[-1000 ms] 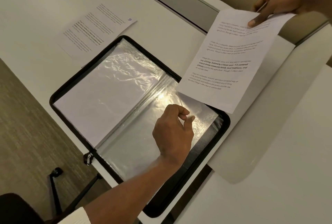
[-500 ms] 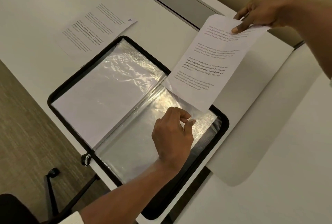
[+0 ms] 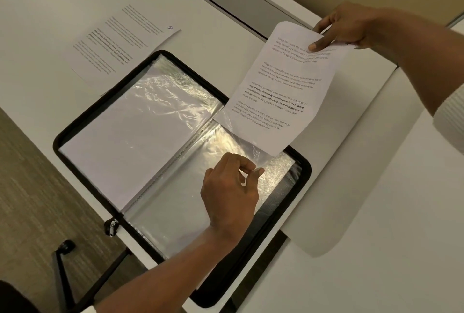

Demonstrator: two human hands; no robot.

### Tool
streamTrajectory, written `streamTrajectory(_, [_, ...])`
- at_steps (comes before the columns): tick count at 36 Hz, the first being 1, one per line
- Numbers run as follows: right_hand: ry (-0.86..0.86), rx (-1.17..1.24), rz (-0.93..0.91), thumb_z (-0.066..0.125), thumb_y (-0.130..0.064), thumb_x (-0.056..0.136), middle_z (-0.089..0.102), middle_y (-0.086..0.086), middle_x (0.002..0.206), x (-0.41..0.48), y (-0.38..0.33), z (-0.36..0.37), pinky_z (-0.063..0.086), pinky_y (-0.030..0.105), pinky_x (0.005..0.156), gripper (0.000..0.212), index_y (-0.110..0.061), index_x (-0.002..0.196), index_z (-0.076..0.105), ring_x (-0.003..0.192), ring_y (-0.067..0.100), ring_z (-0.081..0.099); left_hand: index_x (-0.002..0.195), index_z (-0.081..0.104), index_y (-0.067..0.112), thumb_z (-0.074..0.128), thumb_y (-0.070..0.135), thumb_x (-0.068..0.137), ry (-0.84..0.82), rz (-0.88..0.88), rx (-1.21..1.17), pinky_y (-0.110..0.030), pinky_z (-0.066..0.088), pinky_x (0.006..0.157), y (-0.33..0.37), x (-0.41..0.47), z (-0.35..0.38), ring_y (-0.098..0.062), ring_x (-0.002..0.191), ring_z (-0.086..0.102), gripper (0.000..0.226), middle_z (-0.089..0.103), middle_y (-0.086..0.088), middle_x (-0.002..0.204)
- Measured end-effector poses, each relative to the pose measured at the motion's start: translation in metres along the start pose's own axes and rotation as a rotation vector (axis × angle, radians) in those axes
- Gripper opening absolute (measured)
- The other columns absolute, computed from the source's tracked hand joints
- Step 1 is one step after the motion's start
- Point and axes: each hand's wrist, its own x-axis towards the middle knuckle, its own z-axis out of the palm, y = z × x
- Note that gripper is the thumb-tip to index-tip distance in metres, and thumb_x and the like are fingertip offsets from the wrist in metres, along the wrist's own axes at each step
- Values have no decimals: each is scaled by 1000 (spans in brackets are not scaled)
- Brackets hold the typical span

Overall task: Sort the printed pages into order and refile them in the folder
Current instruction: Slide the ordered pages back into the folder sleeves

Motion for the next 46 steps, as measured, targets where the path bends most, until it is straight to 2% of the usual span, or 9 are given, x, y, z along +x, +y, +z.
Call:
streamTrajectory(6, [-20,23,17,85,-6,83,77,7,97,-2,6,6,57,18,51,33,-12,114,73,59,8,74,90,69,21,94,31,79,9,26,1,-37,58,69,-3,-1,-1,-3,67,60,29,71,13,86])
streamTrajectory(12, [-14,8,49,83,-5,86,77,-3,69,-11,11,4,56,16,50,31,-7,115,73,56,6,72,92,71,18,90,36,85,21,94,40,-35,57,71,-4,-1,-1,-7,73,63,27,72,8,89])
streamTrajectory(17, [14,4,40,81,-4,88,75,1,72,-17,12,2,50,13,45,29,-7,115,71,50,3,69,92,74,16,84,30,91,34,168,63,-33,55,76,-5,-4,-3,-10,82,66,18,74,5,91])
streamTrajectory(21, [26,26,42,81,-5,88,74,-6,63,-19,11,1,51,14,45,32,-9,117,68,50,3,69,92,76,15,84,25,90,33,217,88,-37,56,74,-9,-7,-4,-14,85,68,13,75,4,92])
streamTrajectory(26, [44,57,38,82,-6,87,75,-4,64,-19,12,0,52,15,45,35,-9,119,69,51,4,70,92,75,15,87,25,89,42,215,85,-38,57,74,-12,-9,-5,-14,83,68,15,74,4,91])
streamTrajectory(29, [47,59,26,82,-6,87,75,3,79,-19,13,2,54,15,47,34,-7,119,69,53,5,70,91,74,15,88,25,88,39,212,77,-39,56,72,-14,-9,-7,-14,82,68,17,73,4,90])
streamTrajectory(33, [36,52,40,82,-6,87,76,-3,66,-19,14,3,54,15,48,31,-5,115,71,55,6,72,90,74,15,89,28,88,32,207,72,-39,56,72,-14,-9,-7,-14,81,67,19,73,5,89])
streamTrajectory(43, [43,55,53,84,-5,85,75,-4,64,-19,19,3,53,16,46,25,-8,107,73,53,7,71,91,75,16,89,29,87,14,217,94,-39,56,75,-10,-6,-2,-15,82,68,20,74,5,91])
streamTrajectory(46, [26,53,72,87,-9,82,79,1,76,-18,23,3,62,23,59,27,-11,107,75,65,14,76,91,75,16,88,30,88,14,232,104,-38,56,76,-8,-5,-2,-15,83,68,19,74,5,91])
